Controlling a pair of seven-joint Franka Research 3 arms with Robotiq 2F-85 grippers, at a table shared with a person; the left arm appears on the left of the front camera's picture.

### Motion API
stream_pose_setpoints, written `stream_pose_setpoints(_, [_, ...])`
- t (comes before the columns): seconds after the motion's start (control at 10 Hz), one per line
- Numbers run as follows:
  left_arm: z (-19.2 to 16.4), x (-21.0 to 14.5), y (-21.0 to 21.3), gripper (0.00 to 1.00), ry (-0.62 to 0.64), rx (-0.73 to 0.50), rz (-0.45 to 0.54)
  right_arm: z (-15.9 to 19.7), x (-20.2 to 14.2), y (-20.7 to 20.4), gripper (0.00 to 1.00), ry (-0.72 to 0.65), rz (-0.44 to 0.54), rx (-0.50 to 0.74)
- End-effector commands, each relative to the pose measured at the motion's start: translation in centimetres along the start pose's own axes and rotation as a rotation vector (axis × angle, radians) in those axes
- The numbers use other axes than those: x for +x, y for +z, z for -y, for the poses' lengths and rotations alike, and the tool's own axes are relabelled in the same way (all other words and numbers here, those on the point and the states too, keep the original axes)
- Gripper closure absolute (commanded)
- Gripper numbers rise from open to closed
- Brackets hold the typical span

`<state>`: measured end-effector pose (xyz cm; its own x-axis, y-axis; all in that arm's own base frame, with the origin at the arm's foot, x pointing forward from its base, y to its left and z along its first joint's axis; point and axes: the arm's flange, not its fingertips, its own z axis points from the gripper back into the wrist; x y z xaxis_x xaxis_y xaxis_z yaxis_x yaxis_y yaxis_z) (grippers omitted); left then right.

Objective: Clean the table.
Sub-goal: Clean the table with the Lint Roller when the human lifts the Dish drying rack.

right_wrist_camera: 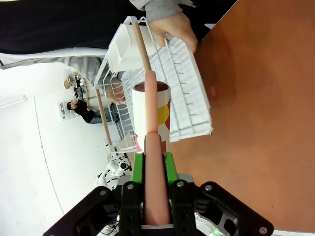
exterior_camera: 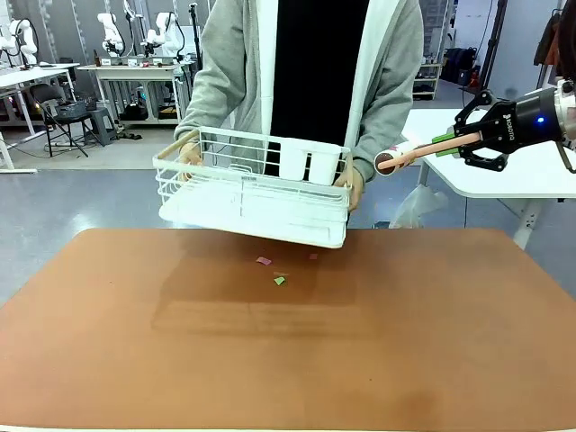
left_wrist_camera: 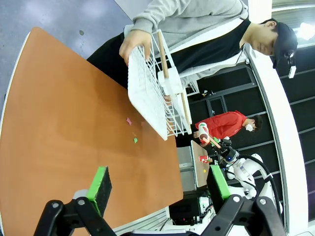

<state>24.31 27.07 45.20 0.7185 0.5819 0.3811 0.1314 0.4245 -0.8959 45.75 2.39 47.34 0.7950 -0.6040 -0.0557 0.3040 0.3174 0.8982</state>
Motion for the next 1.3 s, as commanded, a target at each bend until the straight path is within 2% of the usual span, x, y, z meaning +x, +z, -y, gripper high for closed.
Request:
stream_pose_setpoints(0.0, [-0.1, 0.4, 0.3, 0.0, -0.023, -0.025, 0.014, -0.1, -0.1, -0.1, 0.93, 0.003, -0.001, 0.0])
stream_pose_setpoints(1.0, [-0.1, 0.4, 0.3, 0.0, -0.023, -0.025, 0.014, -0.1, -0.1, -0.1, 0.93, 0.003, -0.001, 0.0])
stream_pose_setpoints(1.1, [-0.1, 0.4, 0.3, 0.0, -0.023, -0.025, 0.014, 0.0, 0.0, 0.0, 0.79, 0.0, 0.0, 0.0])
stream_pose_setpoints(1.2, [-0.1, 0.4, 0.3, 0.0, -0.023, -0.025, 0.014, -1.6, 1.3, 1.4, 0.79, 0.097, -0.068, -0.092])
